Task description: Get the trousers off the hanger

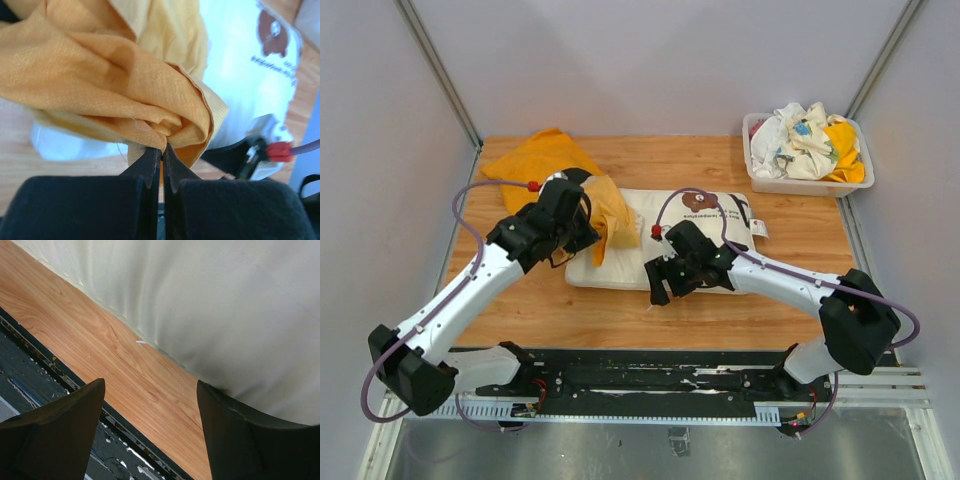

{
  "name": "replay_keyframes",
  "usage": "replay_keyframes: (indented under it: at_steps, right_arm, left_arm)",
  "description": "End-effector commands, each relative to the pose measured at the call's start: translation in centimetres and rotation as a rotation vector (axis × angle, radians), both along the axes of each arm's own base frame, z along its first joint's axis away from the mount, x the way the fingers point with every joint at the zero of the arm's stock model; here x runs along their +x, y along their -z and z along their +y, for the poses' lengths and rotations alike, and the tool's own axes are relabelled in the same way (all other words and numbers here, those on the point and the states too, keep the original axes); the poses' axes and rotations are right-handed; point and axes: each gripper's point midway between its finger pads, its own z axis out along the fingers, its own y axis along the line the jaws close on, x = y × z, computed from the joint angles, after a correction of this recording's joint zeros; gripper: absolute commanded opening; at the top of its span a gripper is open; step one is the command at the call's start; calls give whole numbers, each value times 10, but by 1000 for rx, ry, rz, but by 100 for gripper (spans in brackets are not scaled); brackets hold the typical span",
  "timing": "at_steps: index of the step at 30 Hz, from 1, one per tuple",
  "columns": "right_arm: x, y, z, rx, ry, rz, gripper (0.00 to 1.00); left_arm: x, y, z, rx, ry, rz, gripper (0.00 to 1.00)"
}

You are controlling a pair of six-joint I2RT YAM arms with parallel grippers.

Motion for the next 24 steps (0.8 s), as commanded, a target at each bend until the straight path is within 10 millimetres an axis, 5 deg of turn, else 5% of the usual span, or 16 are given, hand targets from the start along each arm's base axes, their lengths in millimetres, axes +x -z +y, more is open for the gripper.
replay_keyframes:
  at_steps: [1,7,12,17,24]
  right_arm:
    - [9,-21,7,9,-11,-72,75]
    - [17,-30,-6,-56,5,-179,76]
    - [-8,-42,28,178,-109,-86,78]
    - [-25,-40,47,392,-40,160,83]
    - [-28,-46,69,586,57,282,85]
  left_arm:
    - [32,-47,-17,-6,25,-125,0]
    - [28,-35,-21,-24,38,-98,0]
    - [21,-27,-19,-44,30,-80,0]
    - [20,-29,-19,-51,29,-86,0]
    - [23,-34,-22,-32,62,-94,0]
